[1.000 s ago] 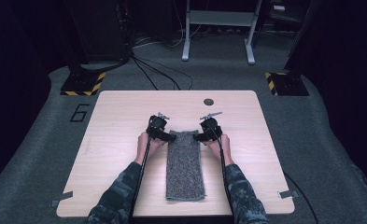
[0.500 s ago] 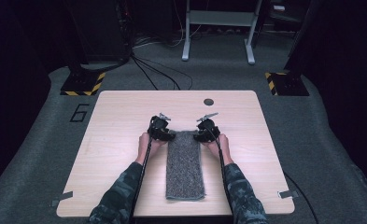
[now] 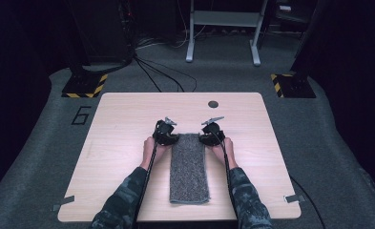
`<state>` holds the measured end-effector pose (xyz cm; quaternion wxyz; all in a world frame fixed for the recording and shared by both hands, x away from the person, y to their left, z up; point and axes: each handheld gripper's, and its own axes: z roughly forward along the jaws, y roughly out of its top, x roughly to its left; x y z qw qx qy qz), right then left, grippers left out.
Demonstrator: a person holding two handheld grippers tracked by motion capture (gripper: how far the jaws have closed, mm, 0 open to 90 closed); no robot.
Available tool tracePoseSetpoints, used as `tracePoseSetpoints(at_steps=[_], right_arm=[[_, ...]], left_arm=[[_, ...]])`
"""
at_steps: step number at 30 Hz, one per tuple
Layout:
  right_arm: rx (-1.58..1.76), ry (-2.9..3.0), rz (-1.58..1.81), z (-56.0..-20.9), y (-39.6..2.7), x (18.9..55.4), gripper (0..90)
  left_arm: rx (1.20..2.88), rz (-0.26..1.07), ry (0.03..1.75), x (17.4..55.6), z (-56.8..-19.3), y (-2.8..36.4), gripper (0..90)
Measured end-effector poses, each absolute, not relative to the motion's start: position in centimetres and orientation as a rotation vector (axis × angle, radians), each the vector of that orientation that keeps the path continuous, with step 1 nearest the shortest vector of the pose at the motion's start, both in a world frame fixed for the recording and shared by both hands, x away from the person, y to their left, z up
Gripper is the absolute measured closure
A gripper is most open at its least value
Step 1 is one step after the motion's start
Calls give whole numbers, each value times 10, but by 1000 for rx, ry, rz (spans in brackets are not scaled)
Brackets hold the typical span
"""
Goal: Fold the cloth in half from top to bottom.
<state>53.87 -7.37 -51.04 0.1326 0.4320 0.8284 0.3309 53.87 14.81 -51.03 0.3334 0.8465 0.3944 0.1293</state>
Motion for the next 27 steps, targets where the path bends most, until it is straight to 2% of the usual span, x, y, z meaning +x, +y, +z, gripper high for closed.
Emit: tracePoseSetpoints(at_steps=[10, 15, 27], right_arm=[[1229, 2341, 993, -503, -74, 531, 857], [1161, 2277, 1051, -485, -75, 525, 857], [1039, 2219, 1099, -460, -75, 521, 856]], left_arm=[[2136, 377, 1031, 532, -506, 154, 859], [2100, 444, 992, 526, -489, 159, 860], [2023, 512, 956, 525, -461, 164, 860]])
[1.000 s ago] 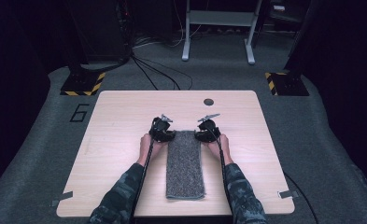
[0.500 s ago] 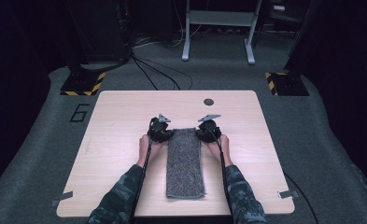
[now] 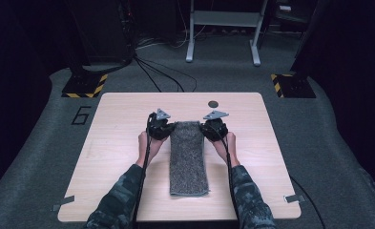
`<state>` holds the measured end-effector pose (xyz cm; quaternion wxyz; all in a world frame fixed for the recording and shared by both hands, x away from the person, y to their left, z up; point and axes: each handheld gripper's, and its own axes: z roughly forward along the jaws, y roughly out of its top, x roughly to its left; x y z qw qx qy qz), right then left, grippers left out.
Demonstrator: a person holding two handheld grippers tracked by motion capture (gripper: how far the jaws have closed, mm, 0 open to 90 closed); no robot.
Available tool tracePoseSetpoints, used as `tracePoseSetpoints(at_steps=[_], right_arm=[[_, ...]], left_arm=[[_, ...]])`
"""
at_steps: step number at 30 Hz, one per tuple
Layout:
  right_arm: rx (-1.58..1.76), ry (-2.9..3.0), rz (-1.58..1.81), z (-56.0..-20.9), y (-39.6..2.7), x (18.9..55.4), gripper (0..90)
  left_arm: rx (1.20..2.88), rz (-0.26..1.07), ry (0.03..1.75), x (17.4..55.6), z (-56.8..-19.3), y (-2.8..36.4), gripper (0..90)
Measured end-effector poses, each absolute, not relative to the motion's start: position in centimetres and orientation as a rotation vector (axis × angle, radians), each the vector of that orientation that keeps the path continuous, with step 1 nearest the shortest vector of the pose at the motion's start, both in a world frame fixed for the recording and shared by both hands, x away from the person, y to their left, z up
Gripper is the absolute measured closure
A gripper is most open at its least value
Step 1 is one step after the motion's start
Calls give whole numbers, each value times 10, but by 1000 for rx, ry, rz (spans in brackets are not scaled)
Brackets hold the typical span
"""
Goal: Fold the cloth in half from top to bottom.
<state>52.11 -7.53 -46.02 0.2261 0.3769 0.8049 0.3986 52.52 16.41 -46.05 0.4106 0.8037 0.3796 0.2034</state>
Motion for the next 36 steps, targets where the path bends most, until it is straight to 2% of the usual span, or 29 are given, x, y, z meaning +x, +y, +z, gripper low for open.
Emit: tracePoseSetpoints(at_steps=[11, 26, 36], right_arm=[[967, 2155, 1140, -433, -76, 523, 856], [903, 2176, 1174, -442, -86, 484, 853], [882, 2143, 1196, -436, -88, 479, 853]], left_arm=[[1992, 559, 928, 527, -436, 166, 859], [2002, 524, 854, 496, -439, 167, 847], [2008, 522, 831, 508, -433, 168, 845]])
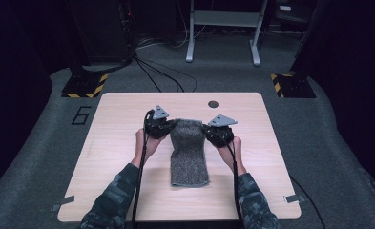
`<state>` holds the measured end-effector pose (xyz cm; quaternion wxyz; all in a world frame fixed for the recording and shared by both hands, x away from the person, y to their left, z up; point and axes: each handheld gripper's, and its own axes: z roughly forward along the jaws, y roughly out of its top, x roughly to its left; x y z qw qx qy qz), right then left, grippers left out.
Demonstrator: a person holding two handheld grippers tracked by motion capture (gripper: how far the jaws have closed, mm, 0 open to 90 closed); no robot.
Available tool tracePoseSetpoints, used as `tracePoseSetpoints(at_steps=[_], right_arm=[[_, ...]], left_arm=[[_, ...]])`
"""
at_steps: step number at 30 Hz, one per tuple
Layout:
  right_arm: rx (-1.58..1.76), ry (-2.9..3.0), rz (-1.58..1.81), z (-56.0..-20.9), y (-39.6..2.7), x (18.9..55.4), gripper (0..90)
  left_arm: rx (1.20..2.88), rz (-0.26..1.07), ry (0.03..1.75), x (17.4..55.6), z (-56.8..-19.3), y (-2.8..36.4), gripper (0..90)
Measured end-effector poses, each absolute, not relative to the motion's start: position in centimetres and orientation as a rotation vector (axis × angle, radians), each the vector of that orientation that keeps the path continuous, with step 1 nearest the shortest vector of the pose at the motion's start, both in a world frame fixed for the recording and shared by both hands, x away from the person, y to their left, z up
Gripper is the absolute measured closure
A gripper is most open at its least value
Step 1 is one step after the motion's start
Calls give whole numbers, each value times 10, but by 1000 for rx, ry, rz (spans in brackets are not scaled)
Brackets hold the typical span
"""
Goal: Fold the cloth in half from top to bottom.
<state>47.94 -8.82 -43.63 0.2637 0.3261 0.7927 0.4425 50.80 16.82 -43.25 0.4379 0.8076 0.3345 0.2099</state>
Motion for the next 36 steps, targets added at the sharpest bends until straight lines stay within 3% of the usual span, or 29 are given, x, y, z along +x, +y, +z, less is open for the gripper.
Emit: tracePoseSetpoints(at_steps=[7, 19, 36], right_arm=[[889, 2137, 1211, -435, -90, 472, 854], [953, 2108, 1204, -434, -89, 496, 854], [887, 2145, 1217, -443, -91, 464, 852]], left_arm=[[2013, 541, 808, 501, -430, 168, 845], [2062, 569, 803, 534, -426, 157, 847], [2047, 493, 790, 494, -438, 167, 836]])
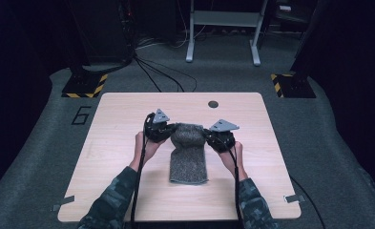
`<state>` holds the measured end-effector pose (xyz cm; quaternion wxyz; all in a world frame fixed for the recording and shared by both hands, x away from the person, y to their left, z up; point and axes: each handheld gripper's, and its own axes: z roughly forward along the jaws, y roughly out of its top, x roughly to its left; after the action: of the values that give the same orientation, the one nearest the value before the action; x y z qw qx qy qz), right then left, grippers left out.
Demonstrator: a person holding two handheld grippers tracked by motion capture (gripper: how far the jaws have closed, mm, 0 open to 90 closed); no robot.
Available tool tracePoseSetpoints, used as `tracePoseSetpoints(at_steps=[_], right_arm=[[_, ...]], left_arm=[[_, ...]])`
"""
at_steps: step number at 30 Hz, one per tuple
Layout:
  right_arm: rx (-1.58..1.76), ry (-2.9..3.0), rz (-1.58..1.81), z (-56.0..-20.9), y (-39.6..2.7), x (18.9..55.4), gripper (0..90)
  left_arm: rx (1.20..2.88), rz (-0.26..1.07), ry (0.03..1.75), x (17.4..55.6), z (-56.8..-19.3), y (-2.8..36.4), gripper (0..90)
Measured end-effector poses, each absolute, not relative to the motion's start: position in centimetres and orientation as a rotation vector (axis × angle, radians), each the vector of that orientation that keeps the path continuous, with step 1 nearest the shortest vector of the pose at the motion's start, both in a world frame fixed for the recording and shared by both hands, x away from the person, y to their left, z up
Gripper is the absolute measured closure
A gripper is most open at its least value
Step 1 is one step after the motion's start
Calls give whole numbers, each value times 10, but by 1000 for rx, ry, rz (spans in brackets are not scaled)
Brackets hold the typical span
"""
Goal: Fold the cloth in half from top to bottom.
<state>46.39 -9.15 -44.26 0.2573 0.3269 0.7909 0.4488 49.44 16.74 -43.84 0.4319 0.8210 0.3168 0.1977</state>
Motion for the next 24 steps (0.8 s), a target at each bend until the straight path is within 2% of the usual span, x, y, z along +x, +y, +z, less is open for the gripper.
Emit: tracePoseSetpoints(at_steps=[24], right_arm=[[883, 2240, 1183, -488, -94, 415, 835]], left_arm=[[2077, 358, 780, 446, -489, 174, 790]])
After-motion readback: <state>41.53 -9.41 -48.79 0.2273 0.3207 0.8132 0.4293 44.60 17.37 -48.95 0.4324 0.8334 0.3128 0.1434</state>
